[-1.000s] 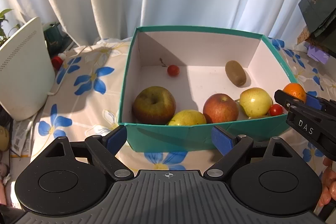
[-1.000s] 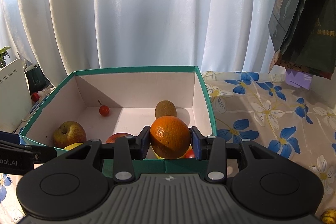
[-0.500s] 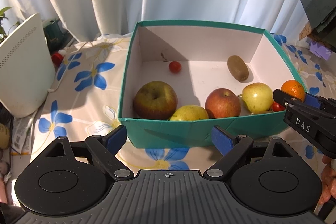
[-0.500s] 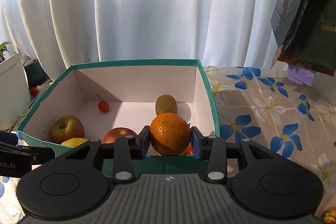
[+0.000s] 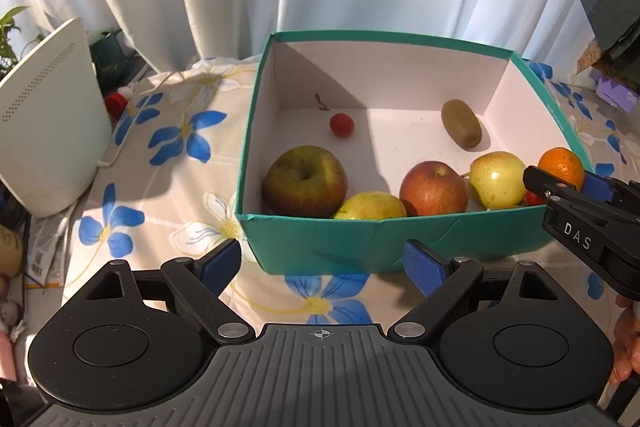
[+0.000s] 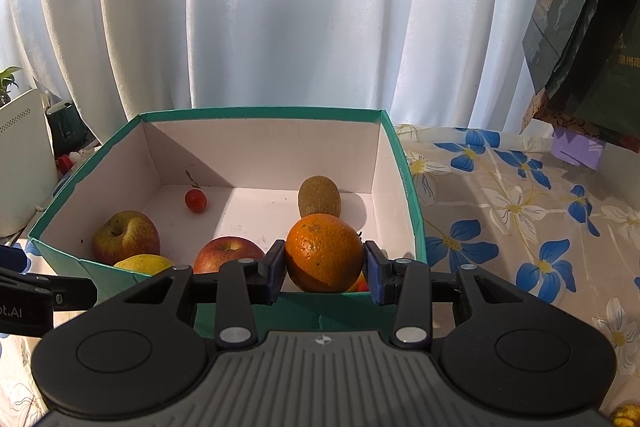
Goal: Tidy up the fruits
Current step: 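Lower the orange into the box beside the pear and open the right gripper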
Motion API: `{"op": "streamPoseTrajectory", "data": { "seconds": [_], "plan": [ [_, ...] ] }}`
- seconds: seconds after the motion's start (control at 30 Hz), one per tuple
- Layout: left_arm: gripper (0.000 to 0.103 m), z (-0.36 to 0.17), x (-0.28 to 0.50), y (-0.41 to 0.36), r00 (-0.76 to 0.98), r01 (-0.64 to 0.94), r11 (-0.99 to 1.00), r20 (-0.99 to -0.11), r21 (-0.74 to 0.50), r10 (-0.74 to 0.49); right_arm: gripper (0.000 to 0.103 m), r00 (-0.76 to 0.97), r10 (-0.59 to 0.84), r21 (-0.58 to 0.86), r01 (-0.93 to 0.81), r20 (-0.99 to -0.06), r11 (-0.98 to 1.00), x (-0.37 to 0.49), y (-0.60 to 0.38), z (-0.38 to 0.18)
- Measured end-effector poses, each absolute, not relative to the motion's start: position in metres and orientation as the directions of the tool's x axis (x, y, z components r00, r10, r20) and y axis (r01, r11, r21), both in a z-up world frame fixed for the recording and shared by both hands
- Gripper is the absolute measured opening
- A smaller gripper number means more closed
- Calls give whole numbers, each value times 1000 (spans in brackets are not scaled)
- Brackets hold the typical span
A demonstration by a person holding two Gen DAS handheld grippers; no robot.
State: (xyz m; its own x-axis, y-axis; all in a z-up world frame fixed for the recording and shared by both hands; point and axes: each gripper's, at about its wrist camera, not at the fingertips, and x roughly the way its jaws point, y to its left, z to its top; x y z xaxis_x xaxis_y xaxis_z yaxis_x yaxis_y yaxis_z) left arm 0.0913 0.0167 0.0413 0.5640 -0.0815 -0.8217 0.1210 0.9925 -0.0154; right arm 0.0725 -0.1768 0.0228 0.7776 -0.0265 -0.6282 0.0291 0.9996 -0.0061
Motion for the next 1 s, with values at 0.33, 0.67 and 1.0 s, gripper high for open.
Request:
{"op": "streamPoseTrajectory", "data": {
  "seconds": [0.33, 0.67, 1.0],
  "plan": [
    [93, 42, 87, 18, 561, 119, 993, -825, -4, -71, 40, 772, -30, -18, 24, -635, 1000, 75, -174, 22],
    [95, 43, 84, 19, 568, 112, 994, -821, 10, -56, 40, 766, -34, -25, 23, -642, 999, 76, -172, 23],
    [96, 44, 81, 20, 568, 110, 994, -821, 17, -49, 40, 763, -37, -32, 22, -645, 999, 75, -172, 23]
  ]
}}
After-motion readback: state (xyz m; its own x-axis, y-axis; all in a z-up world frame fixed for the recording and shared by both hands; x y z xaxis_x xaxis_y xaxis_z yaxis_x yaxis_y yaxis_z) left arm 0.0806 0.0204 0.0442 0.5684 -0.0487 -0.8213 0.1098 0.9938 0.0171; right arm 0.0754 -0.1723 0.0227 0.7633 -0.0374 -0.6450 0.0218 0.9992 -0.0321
